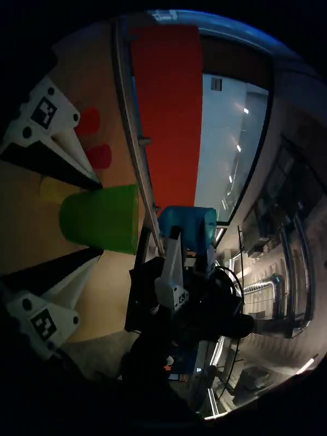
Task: Pour water
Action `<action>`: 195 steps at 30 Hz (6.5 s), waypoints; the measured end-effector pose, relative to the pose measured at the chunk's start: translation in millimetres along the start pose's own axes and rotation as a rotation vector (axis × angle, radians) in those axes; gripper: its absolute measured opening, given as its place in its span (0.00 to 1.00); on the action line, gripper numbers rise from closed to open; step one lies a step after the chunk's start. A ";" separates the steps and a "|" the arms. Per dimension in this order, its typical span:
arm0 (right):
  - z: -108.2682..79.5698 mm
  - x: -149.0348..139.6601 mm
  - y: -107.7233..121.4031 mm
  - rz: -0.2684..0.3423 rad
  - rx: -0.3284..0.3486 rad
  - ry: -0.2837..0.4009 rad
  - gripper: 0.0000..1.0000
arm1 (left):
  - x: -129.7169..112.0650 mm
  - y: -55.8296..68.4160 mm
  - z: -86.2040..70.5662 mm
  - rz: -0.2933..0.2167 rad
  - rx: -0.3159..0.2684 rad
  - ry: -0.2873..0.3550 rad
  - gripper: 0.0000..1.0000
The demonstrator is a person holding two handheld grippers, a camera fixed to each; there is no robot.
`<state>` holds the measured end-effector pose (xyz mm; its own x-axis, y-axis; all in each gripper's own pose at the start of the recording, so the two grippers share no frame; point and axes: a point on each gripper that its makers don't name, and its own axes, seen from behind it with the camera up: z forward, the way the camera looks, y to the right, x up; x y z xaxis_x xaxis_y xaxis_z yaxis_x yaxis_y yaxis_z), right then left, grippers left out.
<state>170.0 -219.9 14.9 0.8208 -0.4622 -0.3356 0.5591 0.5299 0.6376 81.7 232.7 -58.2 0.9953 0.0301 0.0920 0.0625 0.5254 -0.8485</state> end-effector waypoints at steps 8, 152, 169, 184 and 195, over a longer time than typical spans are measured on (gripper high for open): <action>2.8 5.0 3.1 -0.087 -0.007 -0.002 0.86 | 2.2 3.1 1.5 0.001 -0.007 0.002 0.76; 33.4 48.5 -0.4 -0.662 -0.020 0.012 0.86 | 2.1 3.5 7.8 -0.005 -0.025 0.021 0.76; 36.1 51.8 -4.1 -0.691 -0.018 0.014 0.86 | 1.4 2.6 8.0 -0.005 -0.026 0.023 0.76; 35.2 55.3 -5.4 -0.726 -0.013 0.018 0.86 | 2.0 4.0 9.6 -0.004 -0.027 0.022 0.76; 34.8 56.2 -4.0 -0.766 -0.015 0.014 0.86 | 1.5 5.0 11.1 -0.002 -0.029 0.022 0.76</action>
<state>209.8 -272.7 17.6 0.2048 -0.6952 -0.6890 0.9740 0.0750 0.2139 82.7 244.8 -56.6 0.9965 0.0105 0.0827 0.0663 0.5006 -0.8631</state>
